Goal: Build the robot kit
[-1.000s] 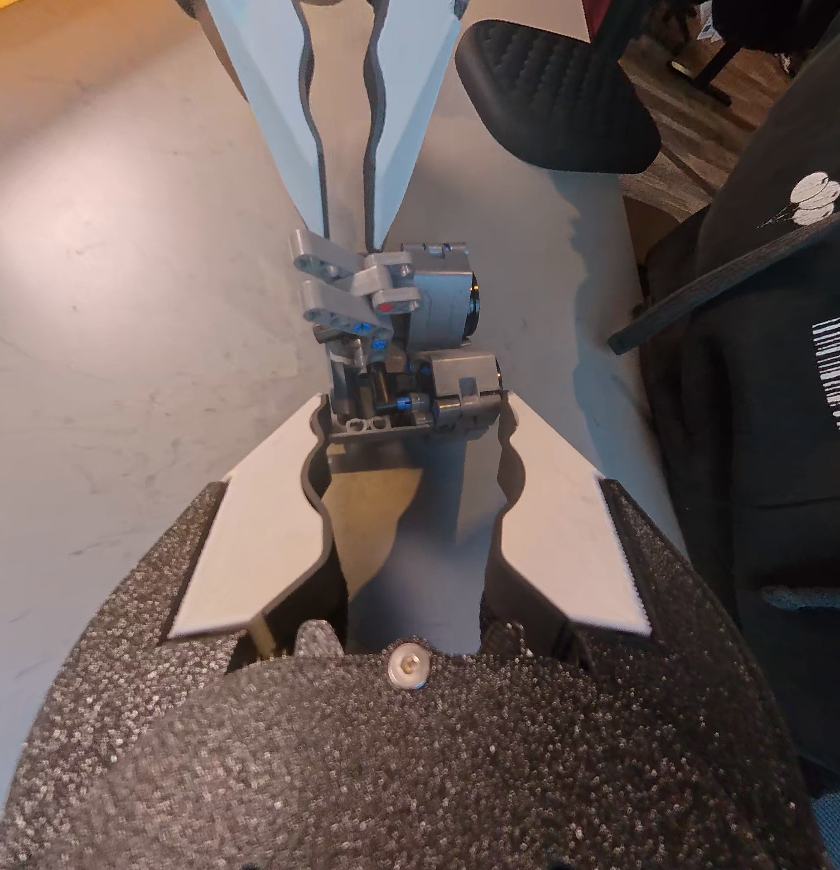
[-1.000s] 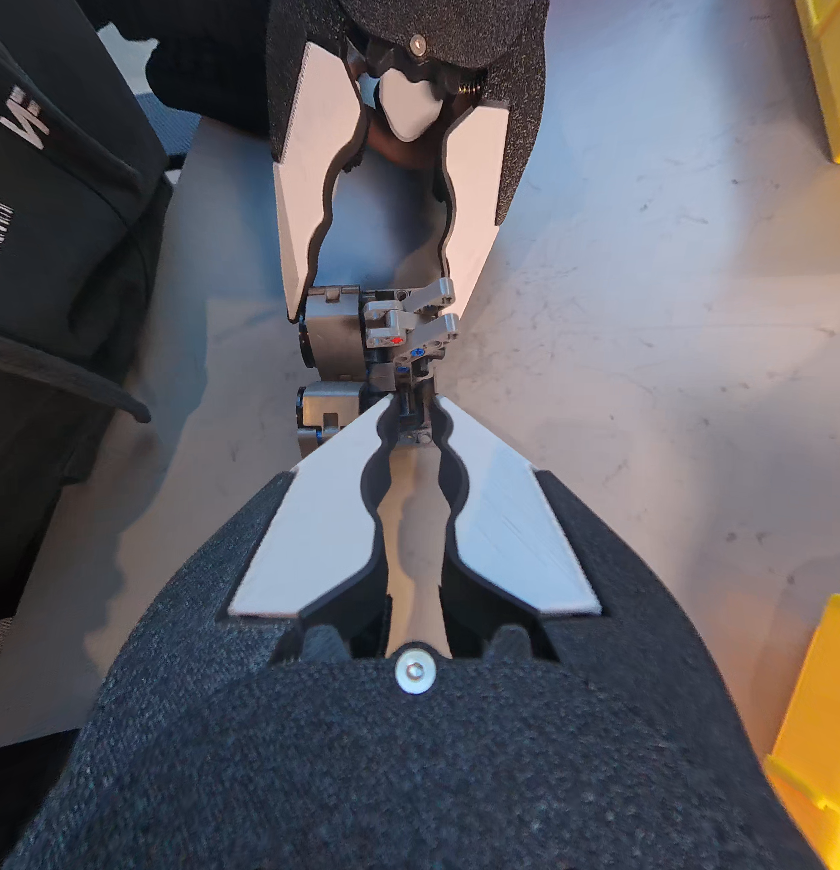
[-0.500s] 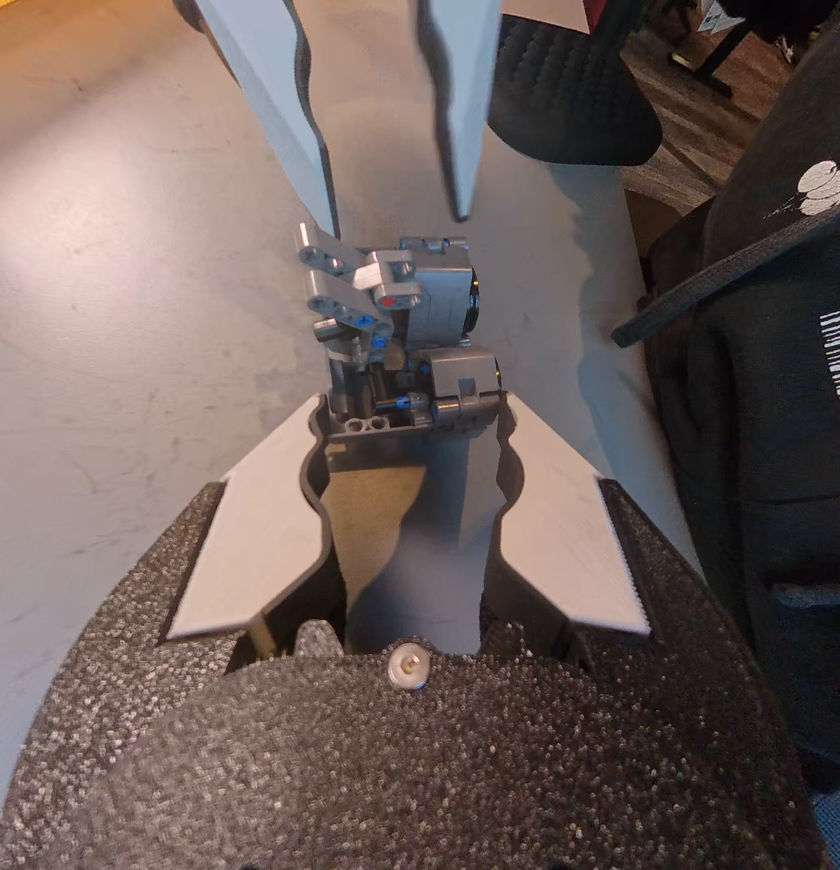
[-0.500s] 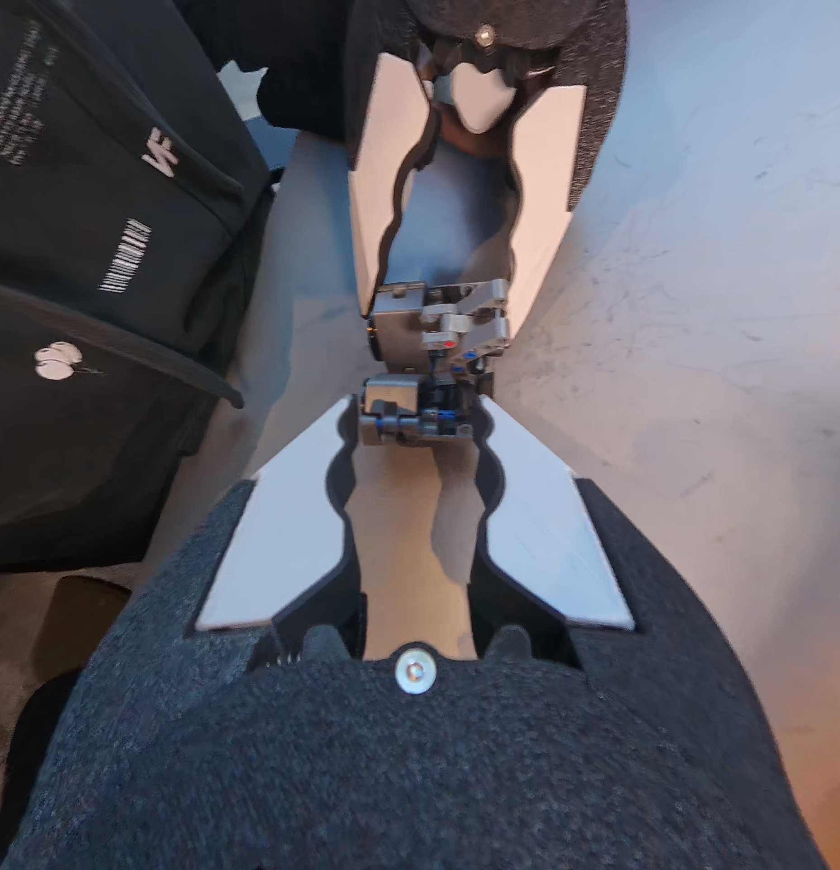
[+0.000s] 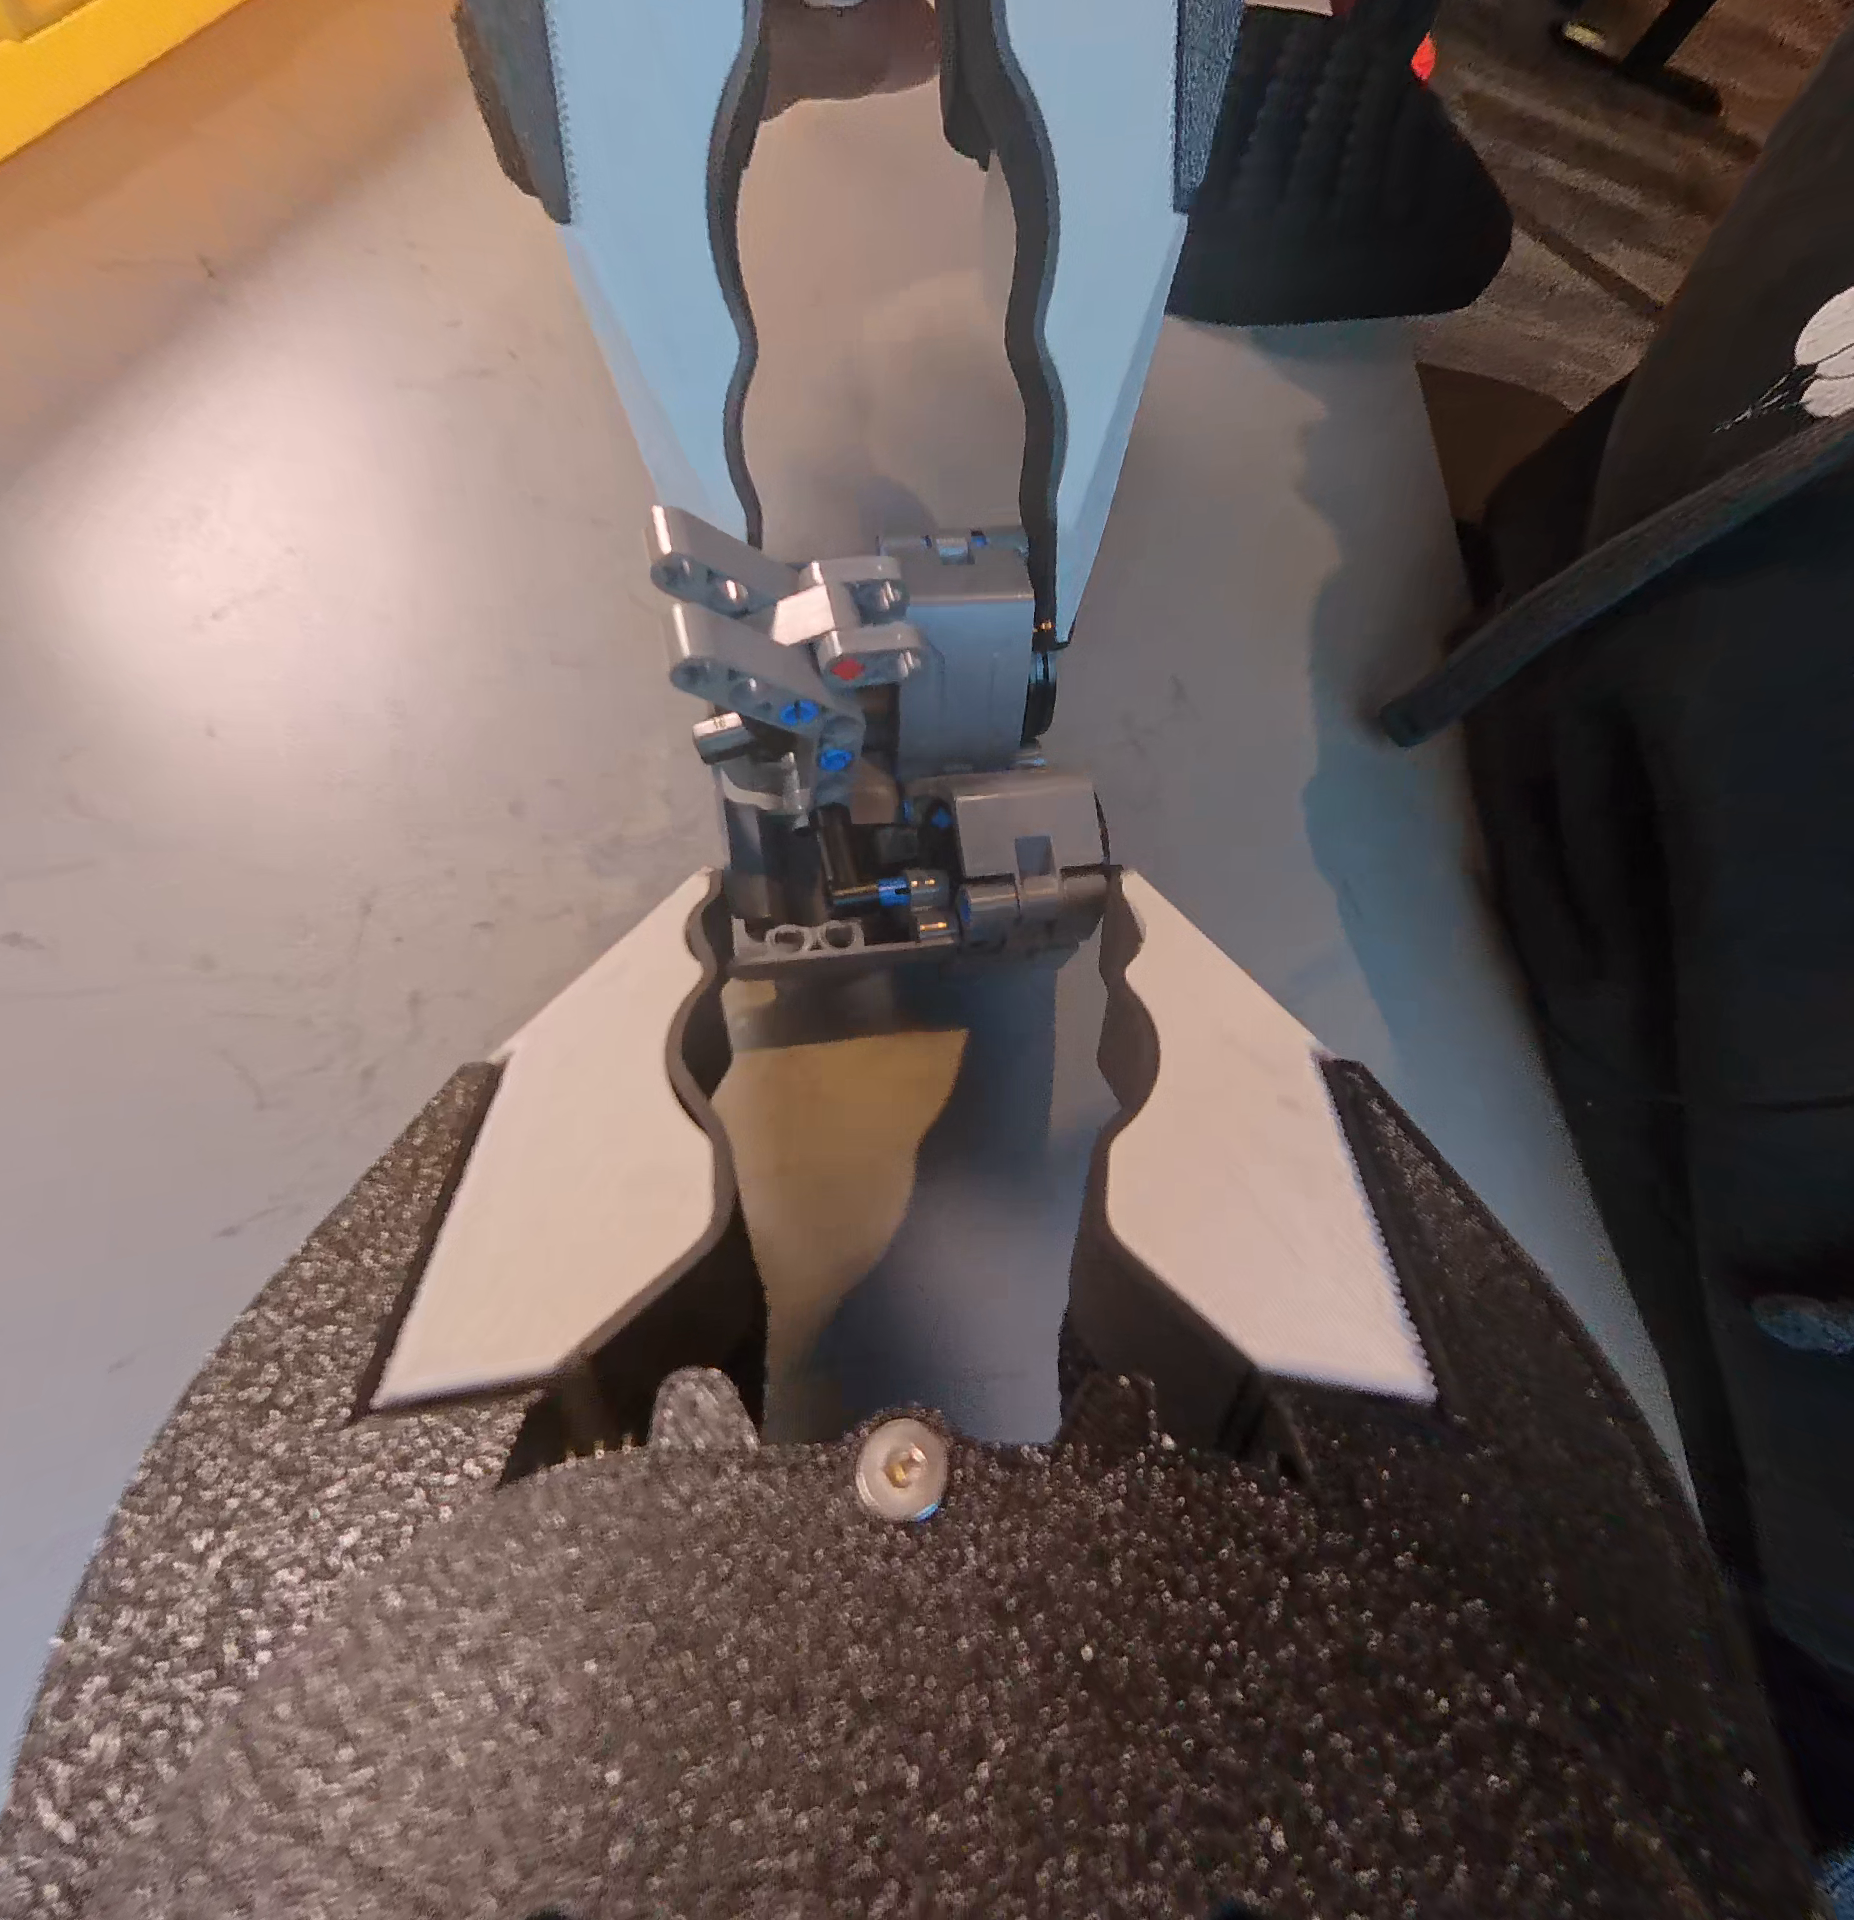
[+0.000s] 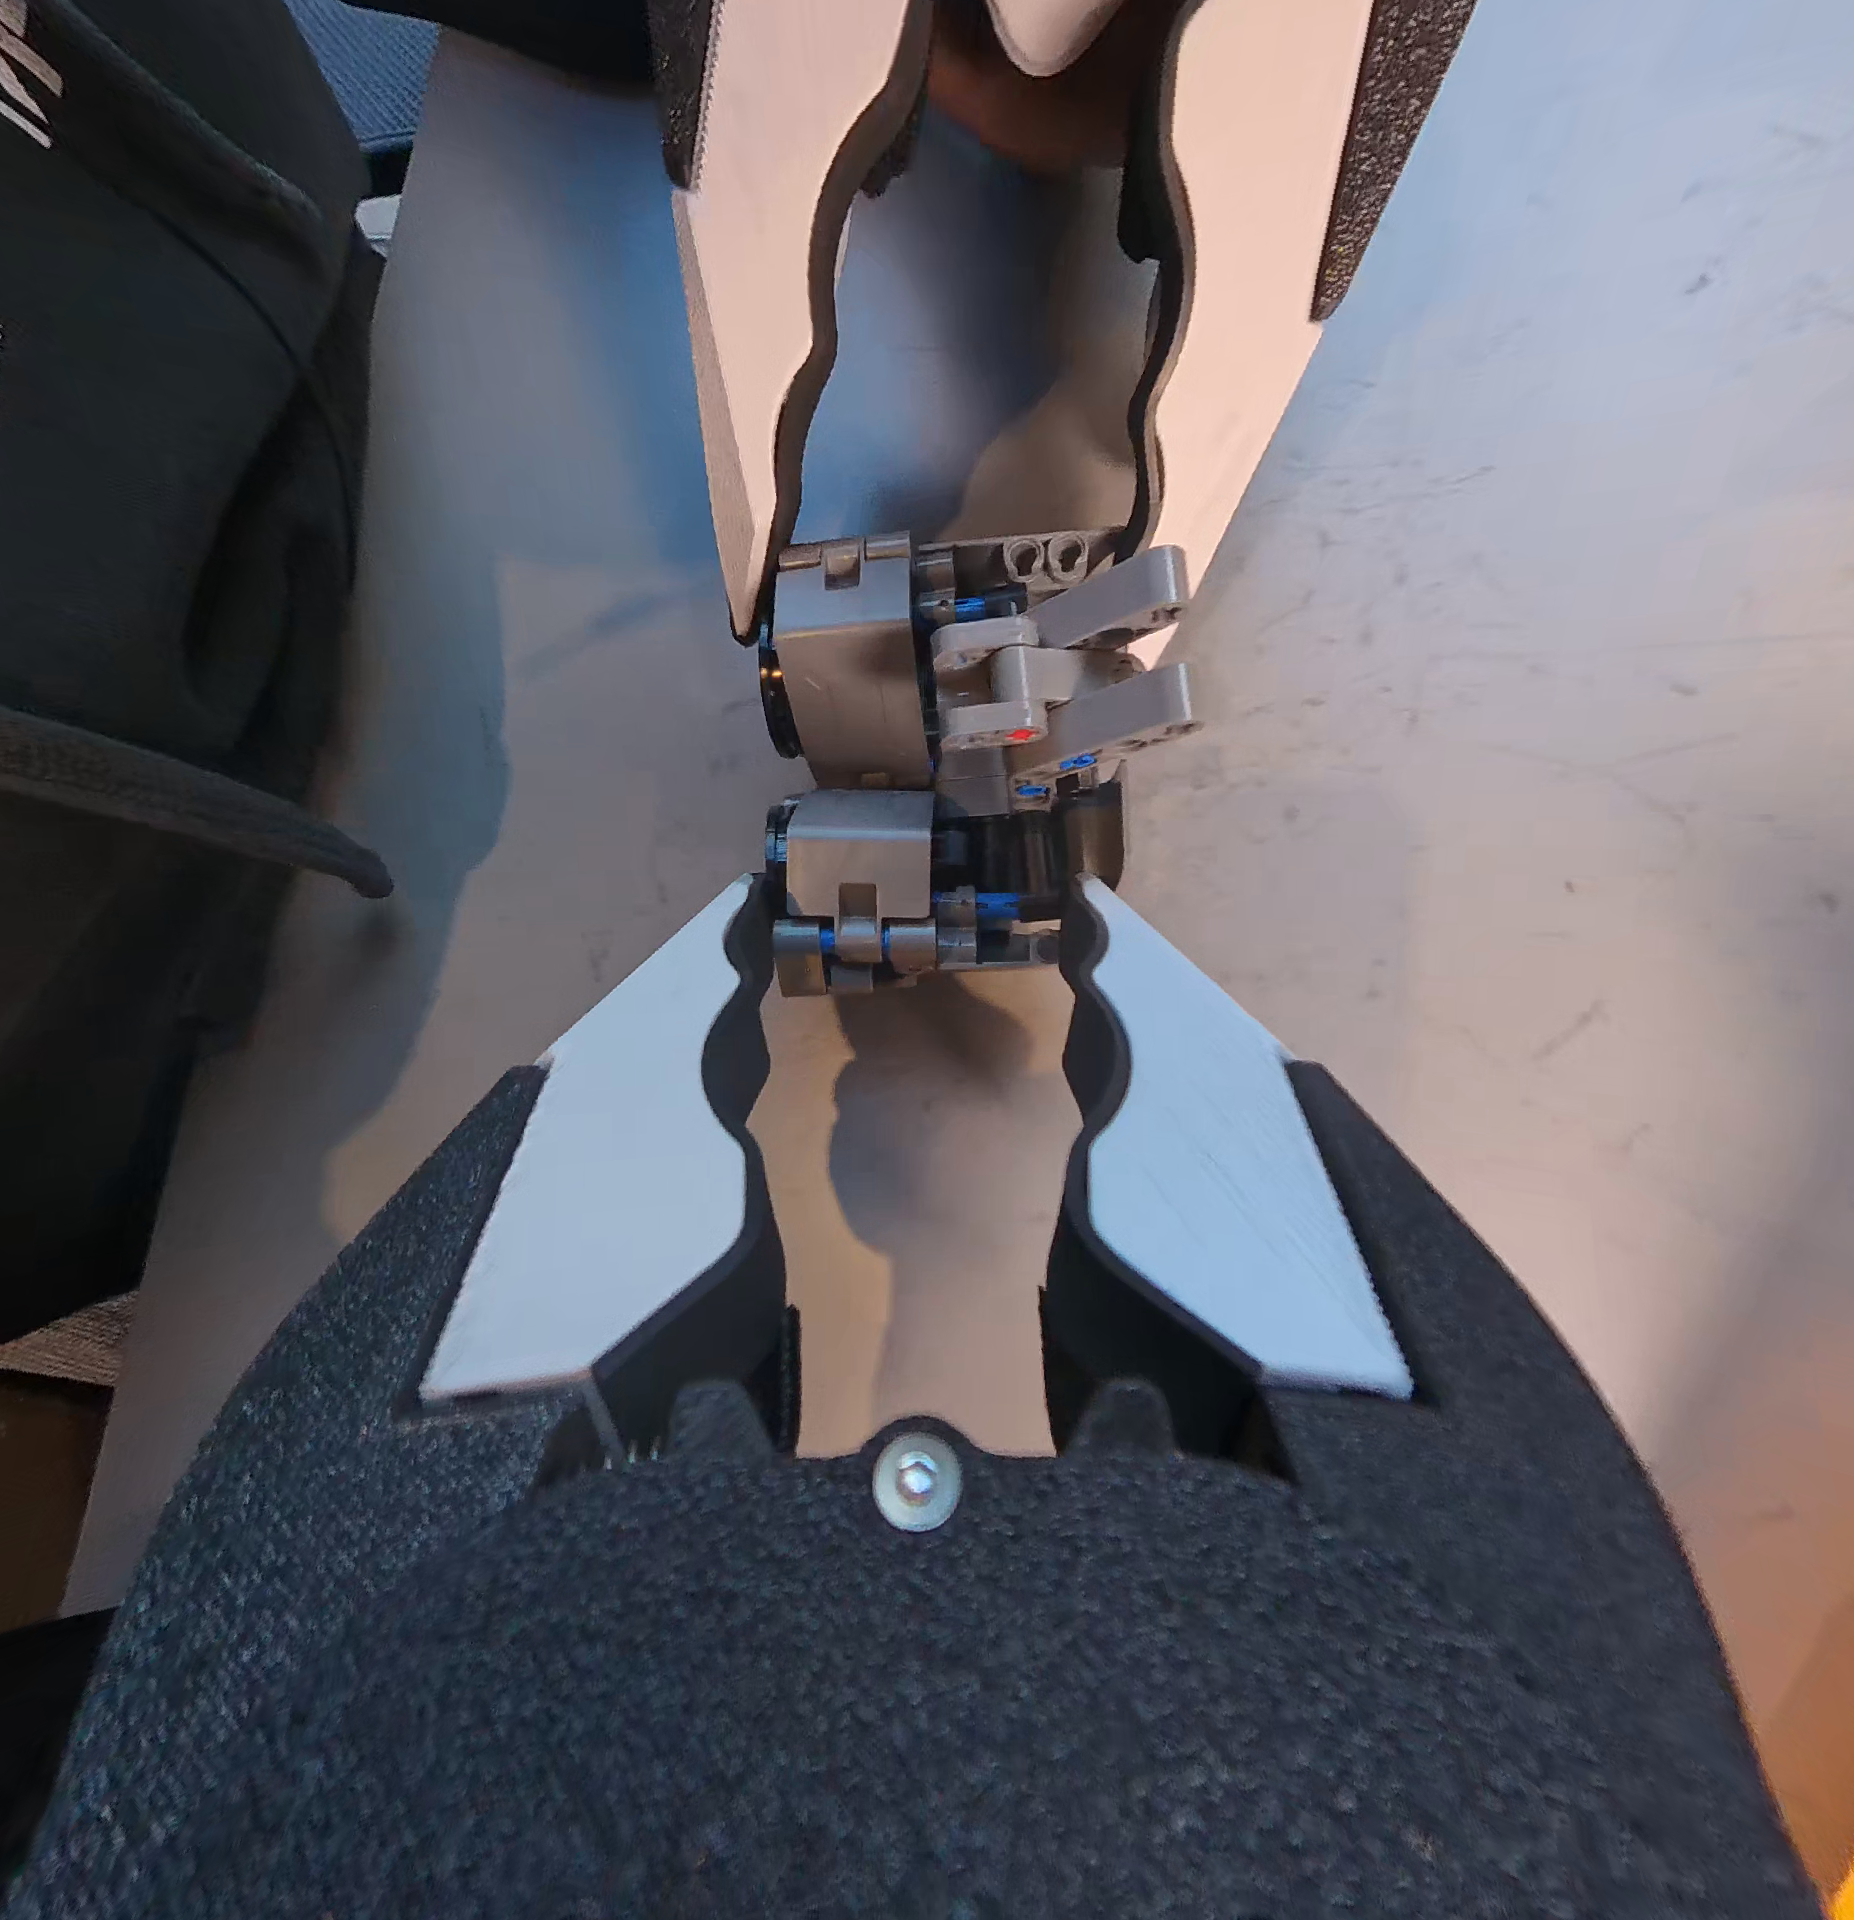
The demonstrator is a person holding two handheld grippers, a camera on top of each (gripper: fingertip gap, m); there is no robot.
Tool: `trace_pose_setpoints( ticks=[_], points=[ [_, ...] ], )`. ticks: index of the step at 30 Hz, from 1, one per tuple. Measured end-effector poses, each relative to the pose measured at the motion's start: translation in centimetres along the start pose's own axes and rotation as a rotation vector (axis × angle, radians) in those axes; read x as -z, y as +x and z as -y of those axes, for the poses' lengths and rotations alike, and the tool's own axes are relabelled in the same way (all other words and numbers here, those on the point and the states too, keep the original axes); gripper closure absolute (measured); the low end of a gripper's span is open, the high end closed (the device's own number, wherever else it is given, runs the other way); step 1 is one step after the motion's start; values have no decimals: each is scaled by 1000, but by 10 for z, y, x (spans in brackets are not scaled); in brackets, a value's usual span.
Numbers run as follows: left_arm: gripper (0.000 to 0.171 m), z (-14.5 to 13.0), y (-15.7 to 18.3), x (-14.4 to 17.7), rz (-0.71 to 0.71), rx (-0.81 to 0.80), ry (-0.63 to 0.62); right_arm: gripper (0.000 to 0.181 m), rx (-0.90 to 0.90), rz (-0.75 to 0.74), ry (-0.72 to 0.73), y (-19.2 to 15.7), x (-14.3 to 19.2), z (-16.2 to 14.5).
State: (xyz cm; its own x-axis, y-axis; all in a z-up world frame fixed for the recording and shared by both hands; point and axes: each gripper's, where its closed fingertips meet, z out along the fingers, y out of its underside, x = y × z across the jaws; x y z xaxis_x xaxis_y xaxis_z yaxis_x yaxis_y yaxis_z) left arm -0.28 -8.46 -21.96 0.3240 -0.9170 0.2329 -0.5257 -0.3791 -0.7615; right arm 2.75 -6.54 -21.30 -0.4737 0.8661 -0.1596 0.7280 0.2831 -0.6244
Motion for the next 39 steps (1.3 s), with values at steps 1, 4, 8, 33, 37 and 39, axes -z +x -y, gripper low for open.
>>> trace_pose_setpoints(
  ticks=[1, 4, 8, 33, 37, 39],
  points=[
    [101, 0, 0, 0, 9, -10, -6, 126, 0, -2, 2, 0, 0, 0],
    [101, 0, 0, 0, 27, -26, -17, 127, -11, -19, 20, -1, 0, 1],
    [101, 0, 2, -1, 14, -25, -14, 128, -32, -26, 37, -3, 0, 0],
    [122, 16, -8, -2, 138, 27, -8, 130, 80, -130, 52, 9, -3, 11],
    [125, 18, -11, -4, 146, 55, 7, 129, 38, -124, 85, 9, -3, 11],
    [125, 17, -12, -4, 136, 69, 11, 128, 6, -123, 119, 10, -3, 11]
  ],
)
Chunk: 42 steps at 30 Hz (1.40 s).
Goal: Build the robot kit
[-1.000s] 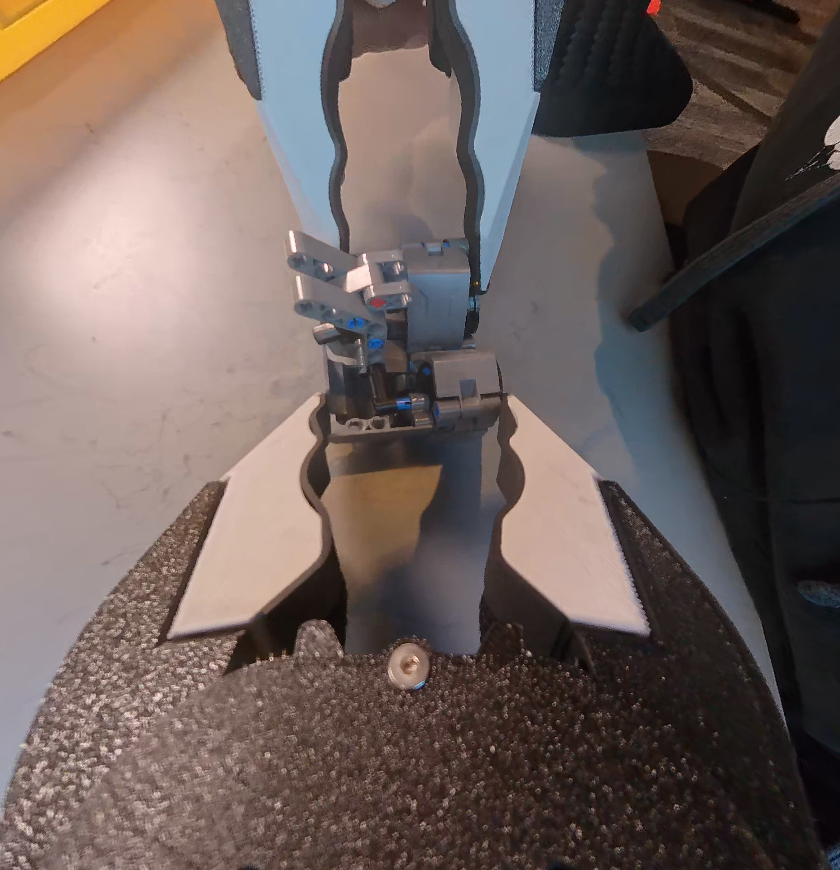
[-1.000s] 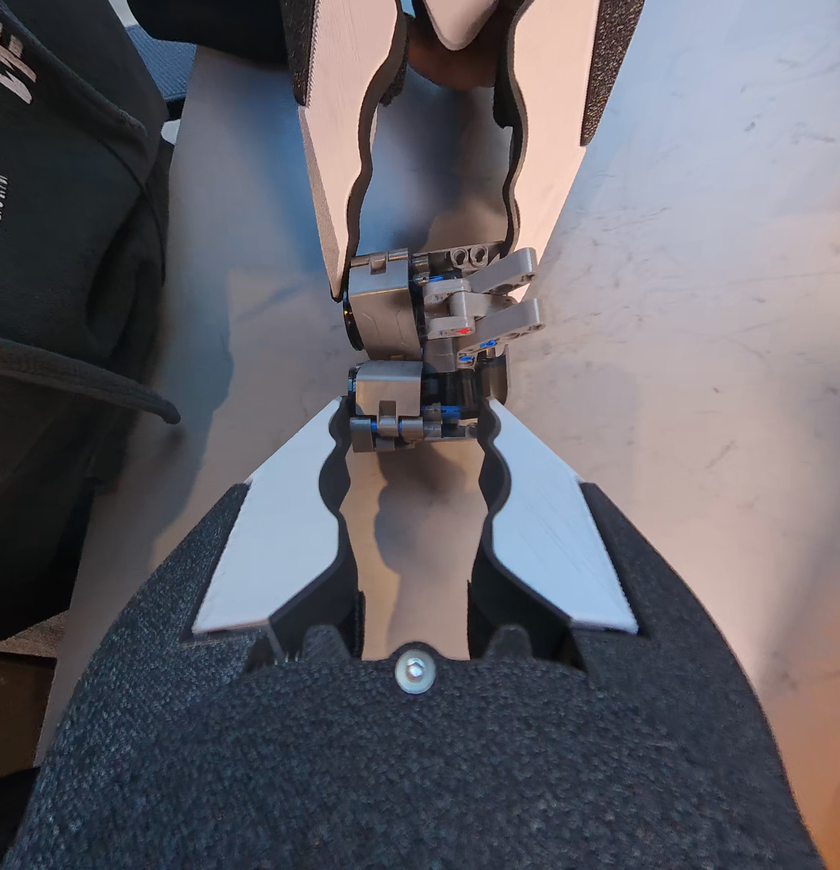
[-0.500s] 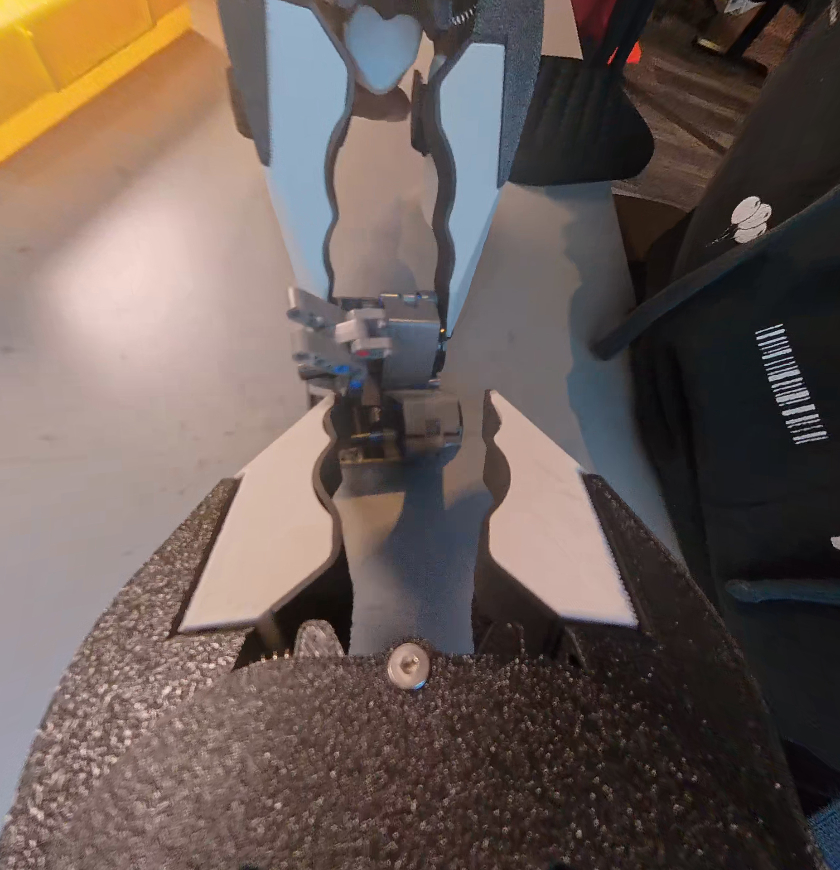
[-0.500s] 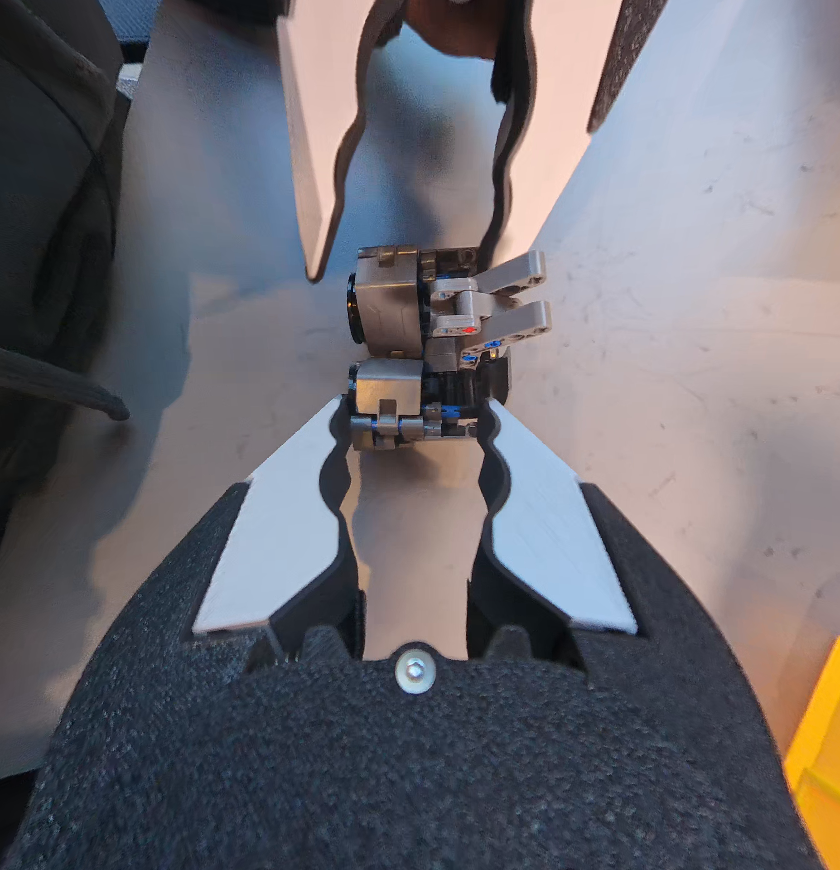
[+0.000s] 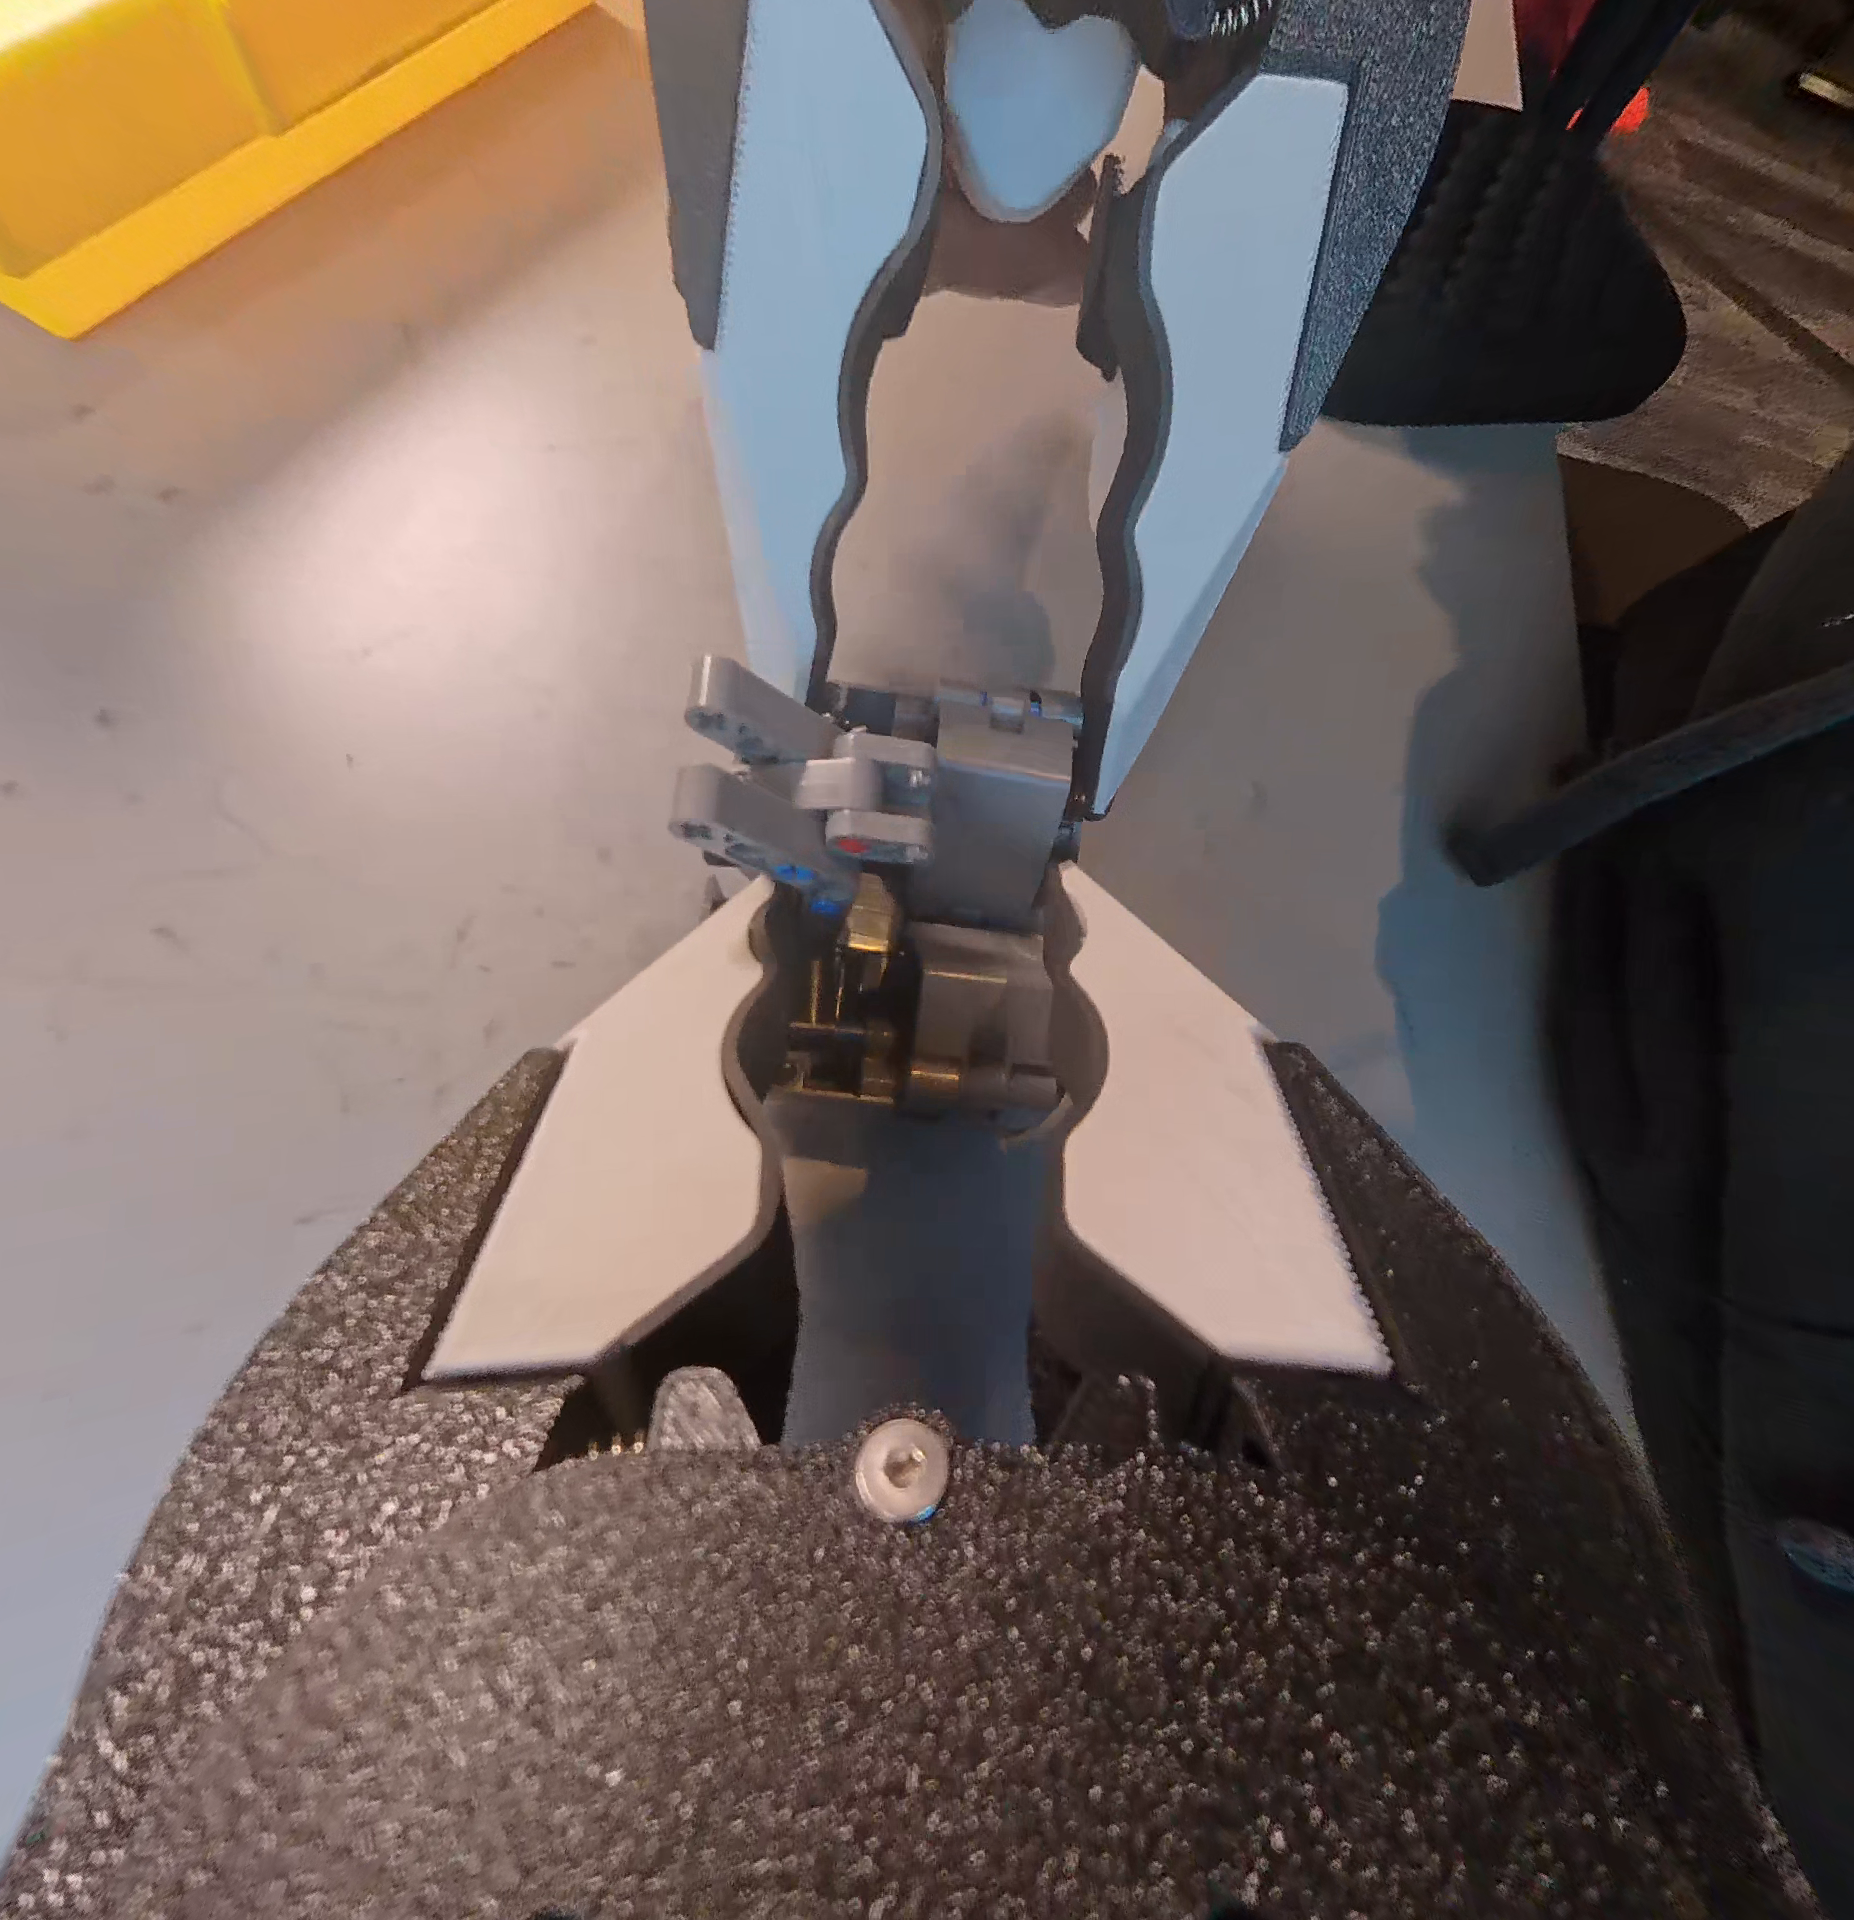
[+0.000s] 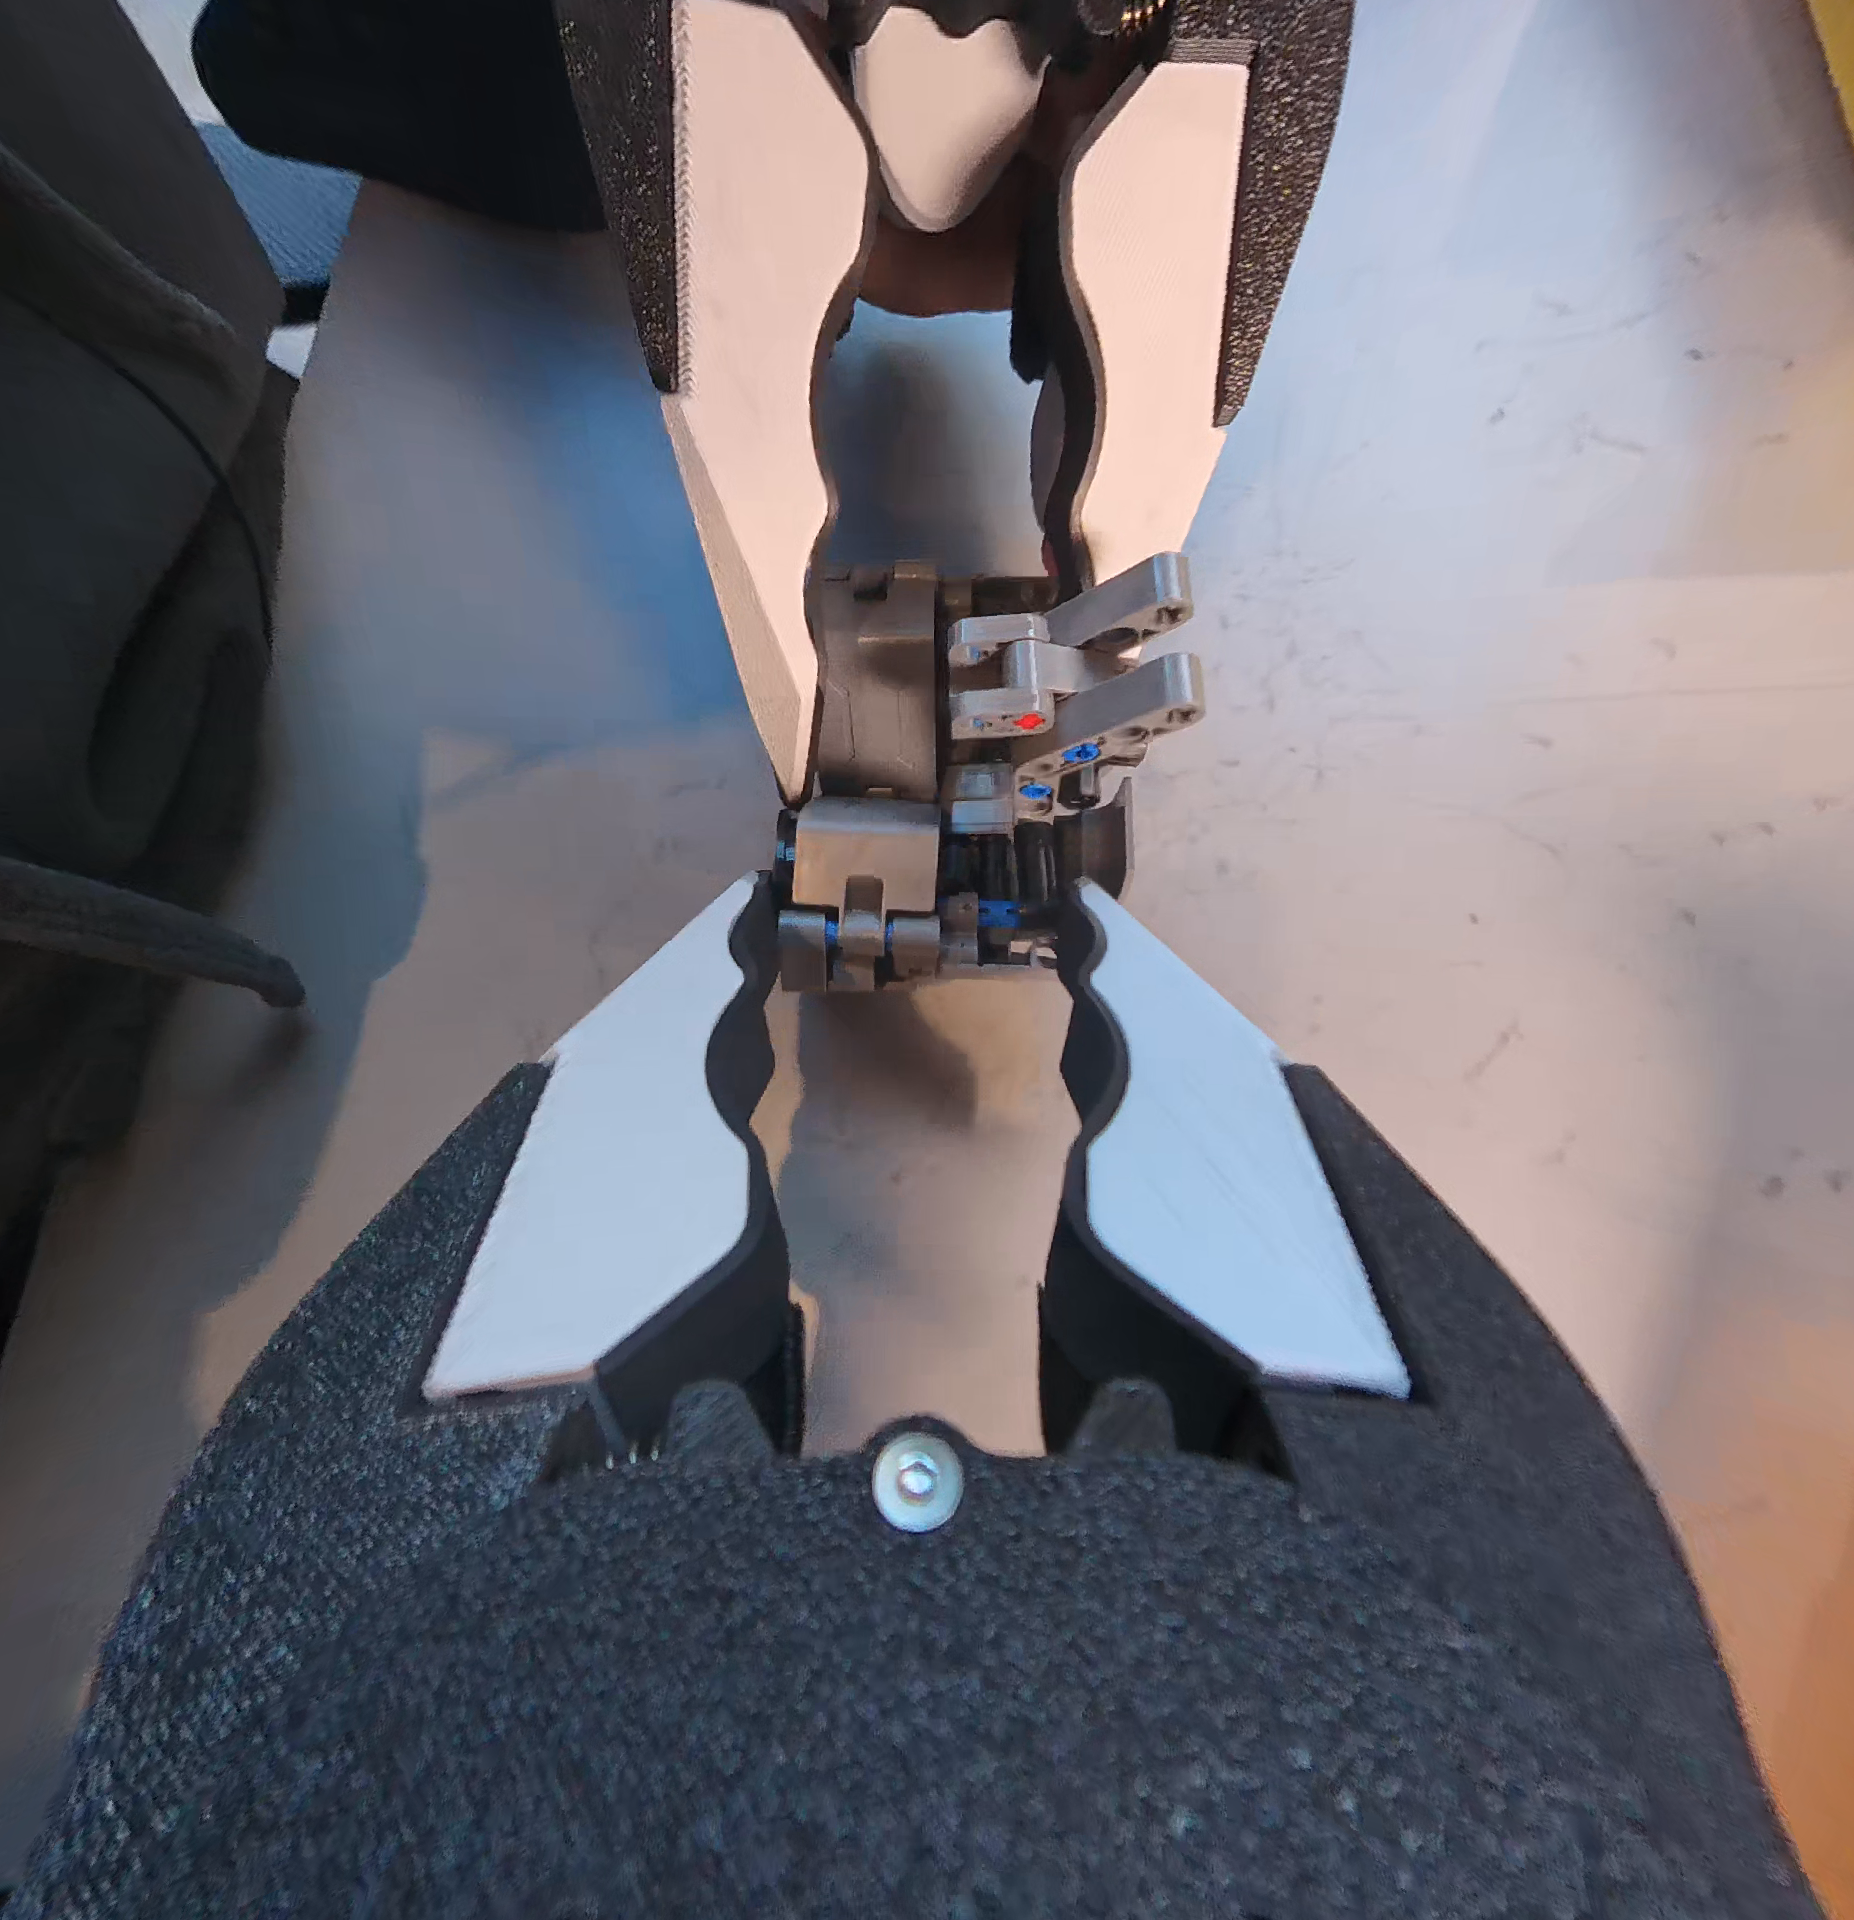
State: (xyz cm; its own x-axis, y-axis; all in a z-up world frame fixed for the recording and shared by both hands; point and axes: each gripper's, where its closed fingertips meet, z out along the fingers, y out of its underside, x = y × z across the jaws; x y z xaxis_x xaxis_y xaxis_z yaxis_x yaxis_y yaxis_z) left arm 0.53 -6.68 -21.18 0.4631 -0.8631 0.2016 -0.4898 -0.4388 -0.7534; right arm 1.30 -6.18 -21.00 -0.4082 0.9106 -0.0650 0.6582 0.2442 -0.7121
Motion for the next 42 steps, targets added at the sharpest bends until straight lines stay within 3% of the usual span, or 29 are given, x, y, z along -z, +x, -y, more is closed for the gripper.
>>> trace_pose_setpoints(
  ticks=[5, 8, 18, 30, 32, 37, 42],
  points=[
    [125, -1, 2, 0, -9, -7, -15, 121, -139, 85, 41, -5, 6, 2],
    [125, -1, 3, -1, -13, -8, -14, 129, -230, 92, 31, -2, 6, 3],
    [124, 0, 6, -2, -39, 34, 23, 132, -288, 68, 26, -4, 5, 3],
    [124, -4, 9, -2, -92, 10, 13, 135, -249, -9, 83, -7, 4, 8],
    [126, -3, 9, -2, -97, 11, 17, 159, -232, -30, 125, -7, 7, 15],
    [125, -5, 7, -3, -86, -13, -9, 157, -180, -84, 125, -8, 8, 14],
    [125, -5, 8, -3, -91, -8, -8, 143, -165, -68, 140, -6, 15, 17]
  ],
)
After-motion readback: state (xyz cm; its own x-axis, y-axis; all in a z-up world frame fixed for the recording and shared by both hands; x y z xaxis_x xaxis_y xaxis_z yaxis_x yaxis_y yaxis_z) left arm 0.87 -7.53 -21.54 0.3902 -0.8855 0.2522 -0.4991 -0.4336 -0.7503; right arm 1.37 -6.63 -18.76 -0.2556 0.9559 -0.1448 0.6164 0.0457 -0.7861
